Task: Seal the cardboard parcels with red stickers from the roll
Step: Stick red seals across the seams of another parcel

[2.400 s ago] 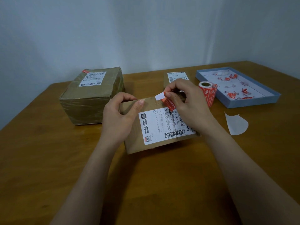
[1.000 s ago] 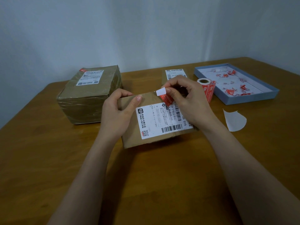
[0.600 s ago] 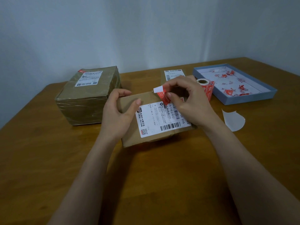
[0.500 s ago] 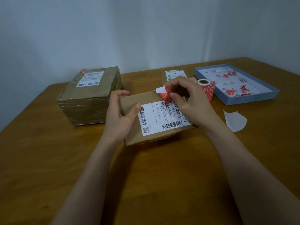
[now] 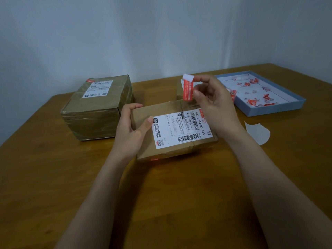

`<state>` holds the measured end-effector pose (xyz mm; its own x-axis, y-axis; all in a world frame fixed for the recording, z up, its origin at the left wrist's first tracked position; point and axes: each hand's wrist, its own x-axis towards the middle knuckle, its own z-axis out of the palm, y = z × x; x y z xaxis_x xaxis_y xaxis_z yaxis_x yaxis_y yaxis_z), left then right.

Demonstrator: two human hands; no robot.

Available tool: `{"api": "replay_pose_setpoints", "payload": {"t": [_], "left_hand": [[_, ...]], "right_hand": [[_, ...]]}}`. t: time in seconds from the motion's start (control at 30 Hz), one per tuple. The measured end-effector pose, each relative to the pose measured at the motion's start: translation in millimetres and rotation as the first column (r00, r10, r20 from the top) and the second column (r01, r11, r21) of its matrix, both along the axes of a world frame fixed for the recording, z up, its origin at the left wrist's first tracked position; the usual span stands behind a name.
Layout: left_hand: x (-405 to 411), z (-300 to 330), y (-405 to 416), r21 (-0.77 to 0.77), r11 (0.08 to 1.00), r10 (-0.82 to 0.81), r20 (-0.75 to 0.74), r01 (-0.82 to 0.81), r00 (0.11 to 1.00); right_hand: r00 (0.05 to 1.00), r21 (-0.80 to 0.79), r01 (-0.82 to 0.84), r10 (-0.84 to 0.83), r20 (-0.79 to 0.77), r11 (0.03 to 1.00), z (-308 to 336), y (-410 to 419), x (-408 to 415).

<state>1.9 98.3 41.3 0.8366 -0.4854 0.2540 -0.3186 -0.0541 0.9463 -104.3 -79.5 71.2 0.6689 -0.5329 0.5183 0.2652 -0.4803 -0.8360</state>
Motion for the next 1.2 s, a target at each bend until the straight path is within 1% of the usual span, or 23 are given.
{"api": "replay_pose_setpoints", "payload": {"t": [0.07,0.17,0.33,0.5,0.67,0.73,0.8,0.9,0.97,1.0,1.03,1.1,1.13,1.17,1.2], "left_hand": [[0,1,0,-0.001,1.0,0.019,-0.04,-0.019,0.999],[4,2,2,-0.003,0.997,0.071,-0.109,-0.072,0.991],[19,-1,11,0.01,0.985,0.17,-0.279,-0.174,0.945],[26,-5,15,-0.003,0.97,0.22,-0.42,-0.243,0.881],[27,-3,17,0.015,0.96,0.256,-0.454,-0.28,0.854],[23,-3,18,0.03,0.968,0.234,-0.478,-0.251,0.847],[21,-2,19,0.016,0.975,0.199,-0.493,-0.22,0.847],[17,1,20,-0.066,0.974,0.162,-0.456,-0.215,0.875],[15,4,21,-0.159,0.957,0.167,-0.387,-0.244,0.907],[13,6,22,-0.232,0.937,0.172,-0.349,-0.262,0.921],[13,8,22,-0.331,0.903,0.166,-0.317,-0.273,0.934],[12,13,25,-0.52,0.802,0.146,-0.31,-0.296,0.939],[13,13,25,-0.569,0.761,0.149,-0.317,-0.313,0.937],[13,14,26,-0.566,0.756,0.171,-0.313,-0.328,0.934],[13,13,26,-0.515,0.787,0.208,-0.296,-0.339,0.932]], "right_hand": [[0.998,0.069,0.063,-0.063,0.01,0.996,0,-6,0],[0.993,0.117,0.118,-0.117,-0.019,0.986,-1,-10,0],[0.991,0.164,0.123,-0.112,-0.075,0.979,-5,-7,3],[0.976,0.21,0.137,-0.095,-0.198,0.968,-17,-1,6],[0.935,0.203,0.18,-0.103,-0.339,0.962,-27,1,8],[0.937,0.206,0.161,-0.083,-0.34,0.965,-28,2,8],[0.948,0.178,0.15,-0.091,-0.304,0.973,-27,5,8],[0.971,0.163,0.16,-0.126,-0.201,0.973,-22,6,5],[0.98,0.194,0.175,-0.151,-0.13,0.965,-19,5,3],[0.982,0.213,0.18,-0.162,-0.099,0.96,-18,5,1],[0.983,0.233,0.183,-0.171,-0.071,0.955,-17,4,0],[0.98,0.284,0.197,-0.196,-0.032,0.938,-16,5,-2],[0.978,0.312,0.206,-0.207,-0.031,0.928,-15,5,-2],[0.975,0.328,0.22,-0.219,-0.041,0.919,-16,4,-1],[0.97,0.328,0.241,-0.235,-0.059,0.913,-16,4,0]]}}
